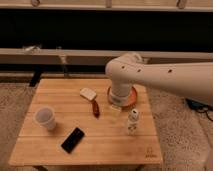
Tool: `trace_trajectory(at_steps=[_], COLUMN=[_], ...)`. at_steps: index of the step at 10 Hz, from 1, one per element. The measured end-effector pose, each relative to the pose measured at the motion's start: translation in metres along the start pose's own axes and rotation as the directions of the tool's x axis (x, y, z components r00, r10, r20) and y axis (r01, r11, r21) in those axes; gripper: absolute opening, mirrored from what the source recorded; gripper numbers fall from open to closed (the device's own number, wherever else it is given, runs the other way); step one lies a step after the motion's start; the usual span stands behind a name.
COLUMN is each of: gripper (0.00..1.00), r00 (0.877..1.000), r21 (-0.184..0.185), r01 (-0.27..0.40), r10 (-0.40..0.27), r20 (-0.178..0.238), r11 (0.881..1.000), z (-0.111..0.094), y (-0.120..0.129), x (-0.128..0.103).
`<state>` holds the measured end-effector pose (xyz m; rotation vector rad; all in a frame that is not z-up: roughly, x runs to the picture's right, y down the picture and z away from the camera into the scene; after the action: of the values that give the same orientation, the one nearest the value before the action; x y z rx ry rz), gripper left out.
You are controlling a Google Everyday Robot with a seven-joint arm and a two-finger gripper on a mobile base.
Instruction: Move the arm in a circular motion
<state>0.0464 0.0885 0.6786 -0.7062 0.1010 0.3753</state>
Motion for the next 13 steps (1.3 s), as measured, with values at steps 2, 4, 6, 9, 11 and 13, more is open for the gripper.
trace_trajectory(at_steps=[2, 4, 6, 9, 11, 13], gripper=[0.8, 0.8, 0.8, 0.8, 0.8, 0.8], r00=[0.999, 0.998, 0.993, 0.98, 0.964, 0.941], r21=[0.019, 0.039, 0.052, 0.074, 0.091, 0.112], r01=[0.034, 0.069, 0.115, 0.196, 0.263, 0.332], r10=[-0.034, -0.069, -0.115, -0.197, -0.265, -0.337], r20=[-0.01, -0.013, -0.009, 0.003, 0.014, 0.027], r11=[0.999, 0.997, 0.992, 0.978, 0.96, 0.937], z=[-0.001, -0.002, -0.003, -0.008, -0.012, -0.018], y=[-0.02, -0.037, -0.049, -0.063, -0.065, -0.064], x=[-0.024, -0.049, -0.082, -0.141, -0.186, -0.228])
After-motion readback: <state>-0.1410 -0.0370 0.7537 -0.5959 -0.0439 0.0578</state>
